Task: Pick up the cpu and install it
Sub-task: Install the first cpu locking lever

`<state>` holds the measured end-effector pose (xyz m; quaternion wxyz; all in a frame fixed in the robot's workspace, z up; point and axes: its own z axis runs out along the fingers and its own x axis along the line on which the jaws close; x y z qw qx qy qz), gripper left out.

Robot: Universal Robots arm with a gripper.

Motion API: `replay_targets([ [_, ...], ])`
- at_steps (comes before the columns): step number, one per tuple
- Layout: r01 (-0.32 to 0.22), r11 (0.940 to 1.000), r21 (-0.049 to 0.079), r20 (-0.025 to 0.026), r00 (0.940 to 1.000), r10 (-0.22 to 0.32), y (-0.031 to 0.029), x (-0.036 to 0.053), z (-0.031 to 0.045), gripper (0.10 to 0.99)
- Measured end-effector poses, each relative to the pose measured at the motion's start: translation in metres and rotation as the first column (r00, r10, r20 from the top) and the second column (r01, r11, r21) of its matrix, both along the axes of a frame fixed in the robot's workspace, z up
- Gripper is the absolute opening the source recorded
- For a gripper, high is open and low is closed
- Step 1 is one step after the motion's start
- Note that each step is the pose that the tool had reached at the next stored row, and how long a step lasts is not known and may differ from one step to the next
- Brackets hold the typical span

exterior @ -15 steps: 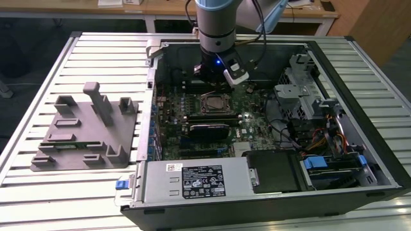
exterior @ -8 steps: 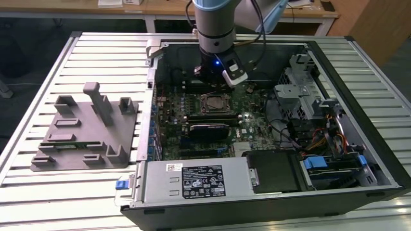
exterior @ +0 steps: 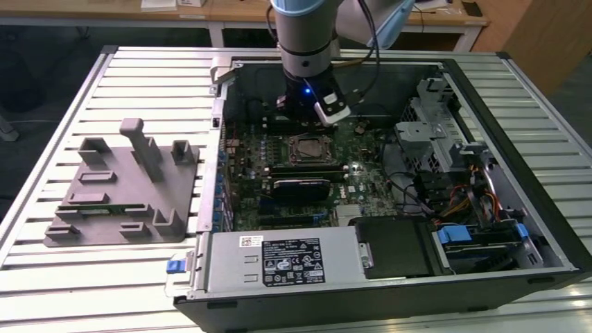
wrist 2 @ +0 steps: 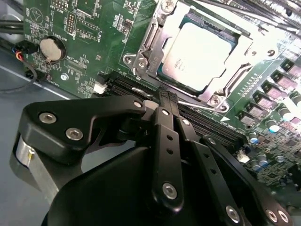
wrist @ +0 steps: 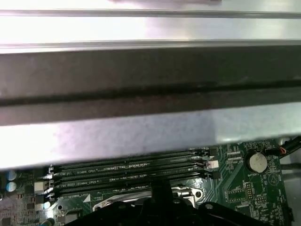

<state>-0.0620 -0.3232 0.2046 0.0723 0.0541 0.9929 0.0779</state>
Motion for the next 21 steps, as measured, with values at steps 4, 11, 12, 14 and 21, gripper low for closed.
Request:
replay_targets([
  [4, 0.032, 0.9995, 0.000, 0.0000, 0.9995, -0.032, 0.0021, 0.0000, -0.0015, 0.106],
  [11, 0.054, 0.9985, 0.000, 0.0000, 0.9985, -0.054, 0.0102, 0.0000, -0.0029, 0.106],
  [12, 0.059, 0.9983, 0.000, 0.0000, 0.9983, -0.059, 0.0109, 0.0000, -0.0032, 0.106],
  [14, 0.070, 0.9976, -0.001, 0.0002, 0.9976, -0.070, 0.0113, 0.0000, -0.0039, 0.106],
  [21, 0.101, 0.9949, -0.005, 0.0005, 0.9949, -0.101, 0.0113, 0.0000, -0.0072, 0.106],
])
